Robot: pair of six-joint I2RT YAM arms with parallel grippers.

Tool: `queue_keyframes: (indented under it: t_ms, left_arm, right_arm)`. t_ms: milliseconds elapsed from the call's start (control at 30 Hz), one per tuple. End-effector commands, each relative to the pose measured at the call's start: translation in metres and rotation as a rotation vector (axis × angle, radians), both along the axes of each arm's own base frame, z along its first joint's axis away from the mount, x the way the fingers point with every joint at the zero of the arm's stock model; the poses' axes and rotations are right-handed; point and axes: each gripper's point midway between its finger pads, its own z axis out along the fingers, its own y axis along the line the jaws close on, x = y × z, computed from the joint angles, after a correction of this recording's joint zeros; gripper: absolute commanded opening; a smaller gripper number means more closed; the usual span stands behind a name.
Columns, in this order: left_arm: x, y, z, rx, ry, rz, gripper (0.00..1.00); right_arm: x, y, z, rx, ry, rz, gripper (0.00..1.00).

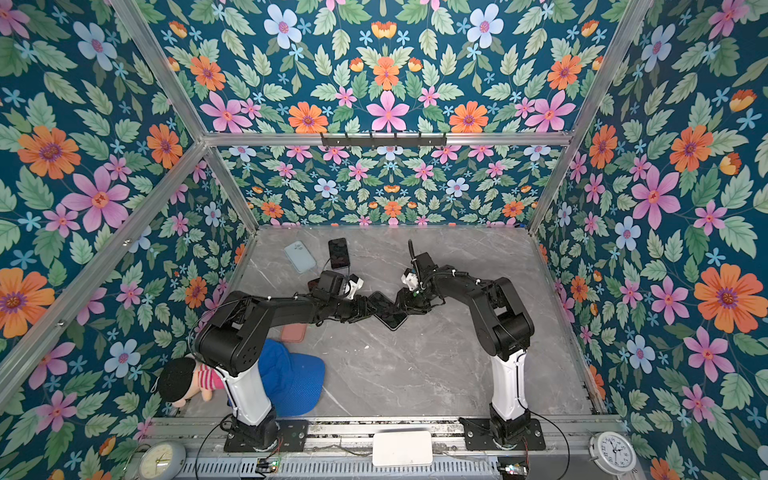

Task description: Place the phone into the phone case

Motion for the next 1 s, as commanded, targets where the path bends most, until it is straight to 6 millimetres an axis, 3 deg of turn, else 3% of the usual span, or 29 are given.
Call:
queue_keyframes:
  t_ms: [0,267,600,967]
  left_arm:
    - [-0.002,0.005,-0.012,0.045,0.033,0.019,0.52]
    - [0.002,-0.001,-0.012,0.035,0.032,0.005,0.47]
    - [0.006,-0.004,-0.014,0.044,0.033,-0.010,0.43]
    - [0.020,-0.011,-0.020,0.067,0.027,-0.034,0.39]
  right_arm:
    - [-0.010,0.008,0.007,0.035,0.005,0.033,0.50]
    - [-0.029,0.010,0.010,0.034,0.019,0.034,0.44]
    - [-0.040,-0.002,0.010,-0.034,0.048,-0.055,0.40]
    - [-0.020,-0.008,0.014,-0.037,0.023,-0.093,0.35]
